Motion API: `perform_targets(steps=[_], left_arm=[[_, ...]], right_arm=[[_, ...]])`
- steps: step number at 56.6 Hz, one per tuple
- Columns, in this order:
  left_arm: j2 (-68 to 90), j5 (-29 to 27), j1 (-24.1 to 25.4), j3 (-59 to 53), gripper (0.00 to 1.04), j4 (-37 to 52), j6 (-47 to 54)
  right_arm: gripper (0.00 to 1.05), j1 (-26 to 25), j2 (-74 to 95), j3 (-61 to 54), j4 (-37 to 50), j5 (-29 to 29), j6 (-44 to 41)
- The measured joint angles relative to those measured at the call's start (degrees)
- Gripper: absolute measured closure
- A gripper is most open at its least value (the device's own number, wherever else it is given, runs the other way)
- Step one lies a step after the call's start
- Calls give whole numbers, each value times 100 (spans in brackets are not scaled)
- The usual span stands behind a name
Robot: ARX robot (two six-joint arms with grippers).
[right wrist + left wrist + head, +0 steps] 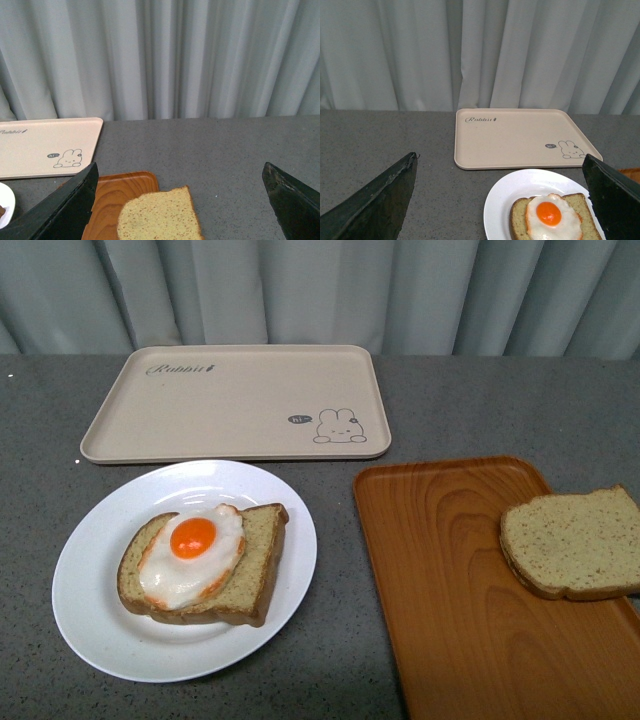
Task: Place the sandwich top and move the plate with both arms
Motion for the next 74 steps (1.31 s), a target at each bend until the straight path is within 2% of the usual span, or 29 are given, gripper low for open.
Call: perform_targets(steps=[74], left_arm=[[0,0,0,0,6,0,0]], right_arm=[[9,0,0,0,0,0,0]])
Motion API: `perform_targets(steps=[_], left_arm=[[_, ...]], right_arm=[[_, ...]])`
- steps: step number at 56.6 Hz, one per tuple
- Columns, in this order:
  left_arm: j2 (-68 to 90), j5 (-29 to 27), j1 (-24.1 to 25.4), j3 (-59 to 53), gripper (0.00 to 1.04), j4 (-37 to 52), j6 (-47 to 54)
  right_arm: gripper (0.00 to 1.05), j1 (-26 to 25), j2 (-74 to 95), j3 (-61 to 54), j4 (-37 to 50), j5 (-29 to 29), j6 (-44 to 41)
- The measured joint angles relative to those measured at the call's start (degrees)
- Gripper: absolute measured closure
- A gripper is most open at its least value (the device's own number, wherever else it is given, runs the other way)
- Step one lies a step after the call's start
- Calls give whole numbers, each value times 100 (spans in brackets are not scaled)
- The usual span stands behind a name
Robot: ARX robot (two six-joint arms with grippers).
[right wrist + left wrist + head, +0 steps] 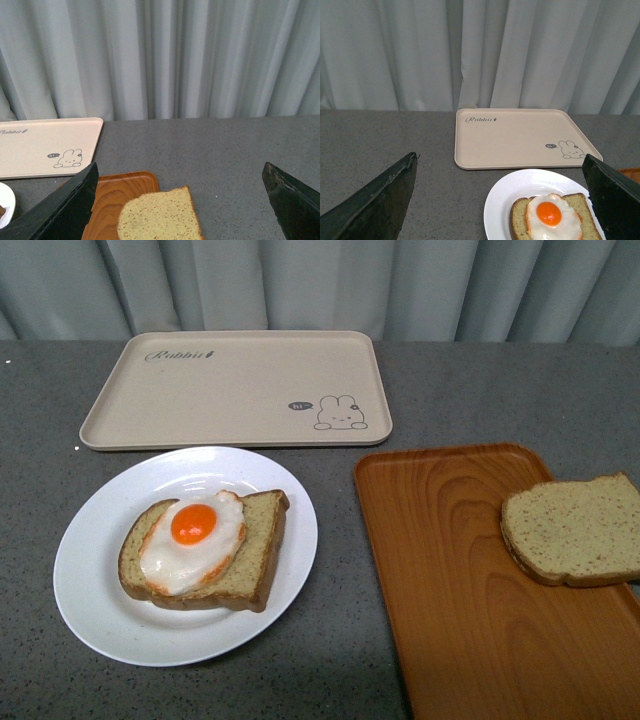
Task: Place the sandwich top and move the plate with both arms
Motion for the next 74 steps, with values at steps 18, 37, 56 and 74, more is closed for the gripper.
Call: perform_targets(steps=[18,37,56,74], left_arm=[[0,-2,0,0,6,0,0],[0,0,0,0,6,0,0],[0,0,0,0,6,0,0],[0,-2,0,0,6,0,0]], right_arm=[[9,0,0,0,0,0,0],[9,0,0,0,0,0,0],[9,0,0,0,0,0,0],[9,0,0,0,0,0,0]])
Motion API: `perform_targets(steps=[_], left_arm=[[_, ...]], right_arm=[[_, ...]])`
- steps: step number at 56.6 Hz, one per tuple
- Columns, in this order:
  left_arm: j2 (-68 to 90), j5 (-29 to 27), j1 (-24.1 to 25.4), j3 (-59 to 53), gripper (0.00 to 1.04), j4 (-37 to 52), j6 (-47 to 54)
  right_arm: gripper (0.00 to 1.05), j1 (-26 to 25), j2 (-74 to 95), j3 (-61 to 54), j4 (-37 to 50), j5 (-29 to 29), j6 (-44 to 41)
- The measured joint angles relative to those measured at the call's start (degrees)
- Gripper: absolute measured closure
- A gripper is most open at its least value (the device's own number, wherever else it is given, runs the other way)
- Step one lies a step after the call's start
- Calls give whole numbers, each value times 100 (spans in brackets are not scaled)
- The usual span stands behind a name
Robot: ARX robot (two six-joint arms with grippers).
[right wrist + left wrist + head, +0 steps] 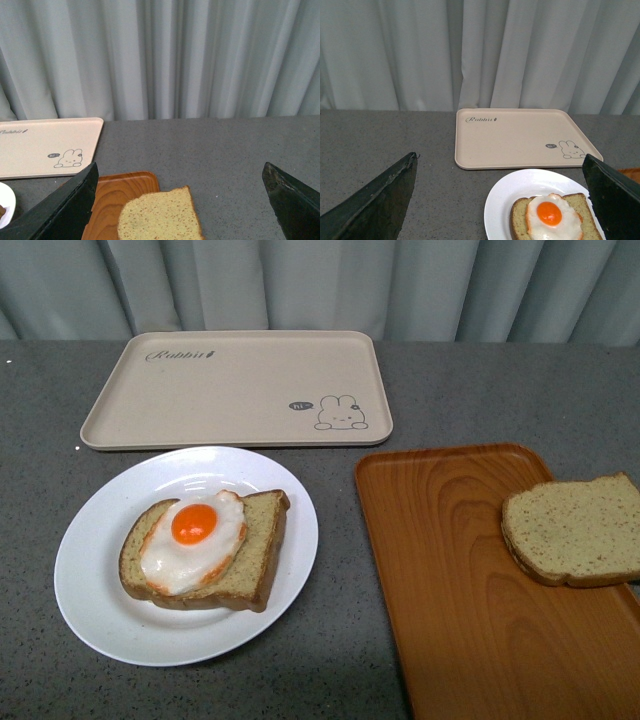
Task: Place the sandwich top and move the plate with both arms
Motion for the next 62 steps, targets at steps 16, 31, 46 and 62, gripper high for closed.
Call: perform_targets(steps=[16,31,46,62], left_arm=[[0,2,0,0,6,0,0],[0,0,0,0,6,0,0],[-2,0,0,0,6,0,0],[-2,2,0,0,6,0,0]], right_arm=[[9,0,0,0,0,0,0],[9,297,654,332,-905,1097,-260],[9,-669,3683,780,741,175,-396],[9,-2157,7484,2559,1233,-1386,-570]])
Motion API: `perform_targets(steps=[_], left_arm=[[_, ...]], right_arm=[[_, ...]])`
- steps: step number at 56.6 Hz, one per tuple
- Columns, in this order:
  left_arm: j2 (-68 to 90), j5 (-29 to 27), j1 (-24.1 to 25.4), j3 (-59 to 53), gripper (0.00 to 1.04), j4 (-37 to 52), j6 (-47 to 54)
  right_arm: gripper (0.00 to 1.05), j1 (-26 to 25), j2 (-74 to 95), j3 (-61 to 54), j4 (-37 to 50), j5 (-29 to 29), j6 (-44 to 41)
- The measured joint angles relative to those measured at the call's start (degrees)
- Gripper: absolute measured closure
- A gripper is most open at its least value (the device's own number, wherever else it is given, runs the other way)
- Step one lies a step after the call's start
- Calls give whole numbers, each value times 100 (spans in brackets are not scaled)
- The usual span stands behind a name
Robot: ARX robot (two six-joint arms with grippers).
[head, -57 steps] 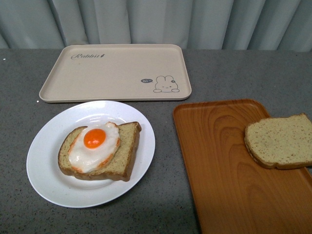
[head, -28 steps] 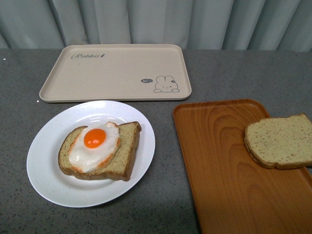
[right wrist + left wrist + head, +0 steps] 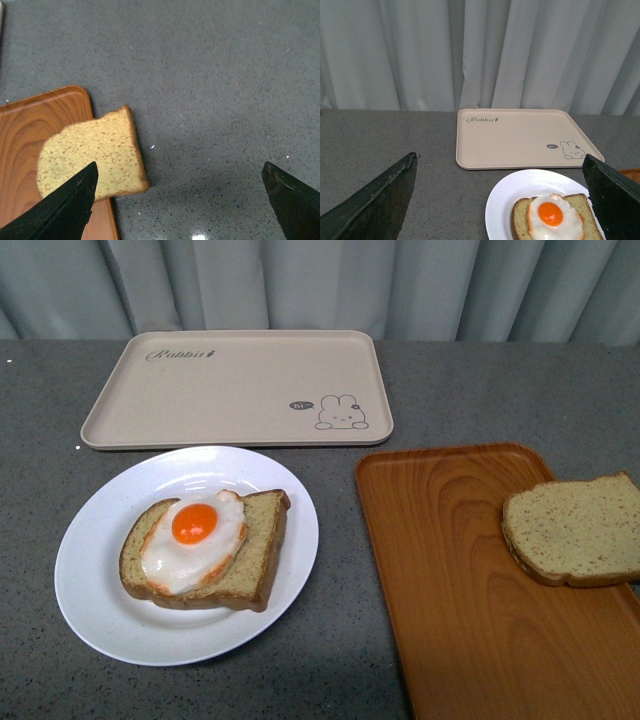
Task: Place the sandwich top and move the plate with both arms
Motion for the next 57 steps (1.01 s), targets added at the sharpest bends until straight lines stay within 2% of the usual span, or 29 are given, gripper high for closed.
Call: perform_targets(steps=[10,18,25,46,57], left_arm=[[0,-2,0,0,6,0,0],[0,0,0,0,6,0,0],[0,0,0,0,6,0,0],[0,0,0,0,6,0,0],[0,-2,0,0,6,0,0]], right_arm=[[9,-503,1617,1200,-852,-776,96],[9,-645,2553,1912,-1558,-1613,407],[9,-651,3104,2216,-1615,-2059,715],[9,-275,3976,2597,-1462,-2448,1266],[9,-94,4271,2629,-1425,-2317,1311]])
